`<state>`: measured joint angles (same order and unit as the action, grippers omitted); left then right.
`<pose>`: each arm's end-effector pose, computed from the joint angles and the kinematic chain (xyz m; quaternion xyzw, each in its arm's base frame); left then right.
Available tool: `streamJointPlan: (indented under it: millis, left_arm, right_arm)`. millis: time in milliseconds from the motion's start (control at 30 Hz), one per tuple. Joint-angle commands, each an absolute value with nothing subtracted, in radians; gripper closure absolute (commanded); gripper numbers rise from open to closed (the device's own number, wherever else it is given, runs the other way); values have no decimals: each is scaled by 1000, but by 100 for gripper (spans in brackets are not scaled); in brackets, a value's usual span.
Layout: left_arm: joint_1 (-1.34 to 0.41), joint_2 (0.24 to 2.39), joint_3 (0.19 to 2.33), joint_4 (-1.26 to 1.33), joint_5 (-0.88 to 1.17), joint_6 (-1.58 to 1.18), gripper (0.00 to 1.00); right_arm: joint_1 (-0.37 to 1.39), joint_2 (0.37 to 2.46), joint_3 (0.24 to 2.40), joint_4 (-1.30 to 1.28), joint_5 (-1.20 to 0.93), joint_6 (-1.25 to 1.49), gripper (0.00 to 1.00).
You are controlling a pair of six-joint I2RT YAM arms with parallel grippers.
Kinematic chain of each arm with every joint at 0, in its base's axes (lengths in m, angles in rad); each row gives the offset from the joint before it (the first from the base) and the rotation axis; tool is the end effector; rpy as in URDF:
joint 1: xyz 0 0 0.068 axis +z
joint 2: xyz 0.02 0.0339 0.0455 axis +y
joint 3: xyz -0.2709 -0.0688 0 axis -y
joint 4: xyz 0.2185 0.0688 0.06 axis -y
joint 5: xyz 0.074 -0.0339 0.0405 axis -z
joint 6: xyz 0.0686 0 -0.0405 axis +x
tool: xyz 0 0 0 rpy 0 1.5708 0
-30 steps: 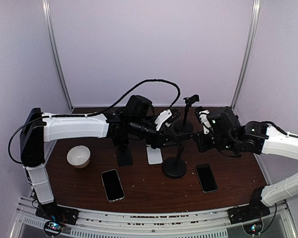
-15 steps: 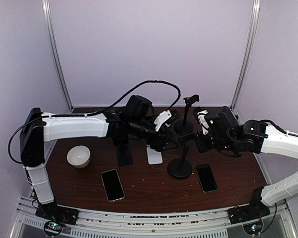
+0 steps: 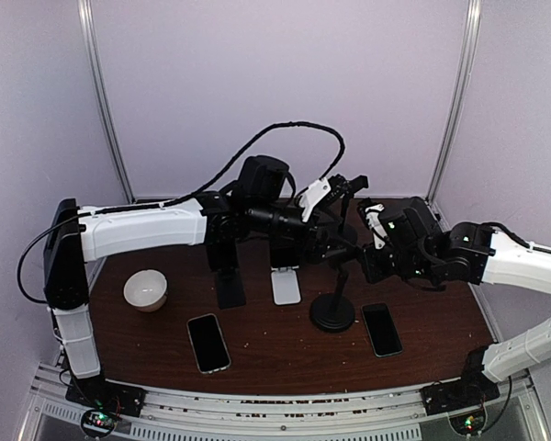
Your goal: Place the phone on the phone stand
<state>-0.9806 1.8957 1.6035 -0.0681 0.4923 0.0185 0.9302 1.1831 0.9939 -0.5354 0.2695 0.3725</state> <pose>0.2284 -0.3992 0.3173 0.5038 0.6337 -0.4330 0.3965 0.1631 0.1882 0.2893 -0.1957 0.8838 0.1492 0.3978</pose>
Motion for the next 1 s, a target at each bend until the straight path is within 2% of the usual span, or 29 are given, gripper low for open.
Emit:
streamJointPlan:
  millis: [0, 400, 467, 567, 767, 833, 967]
  left_arm:
    - [-982, 1957, 1681, -138, 436, 34, 14]
    - [-1008, 1944, 1626, -222, 451, 47, 15]
    - [-1008, 1944, 1620, -224, 445, 49, 18]
    - [-1008, 1947, 1620, -216, 438, 54, 26]
    - [-1006, 1961, 1621, -192, 457, 40, 51]
    - [-1006, 1962, 1617, -179, 471, 31, 64]
    - [-1004, 1964, 1618, -190, 503, 30, 76]
  right_arm:
    - [931, 1177, 983, -474, 246, 423, 100]
    - [932, 1180, 982, -481, 309, 494, 100]
    - [931, 1186, 981, -479, 307, 495, 100]
    - [931, 1190, 980, -472, 298, 494, 100]
    - [931, 1185, 981, -468, 287, 486, 100]
    - [931, 1180, 977, -468, 289, 483, 100]
    - [932, 1170, 970, -471, 298, 486, 100]
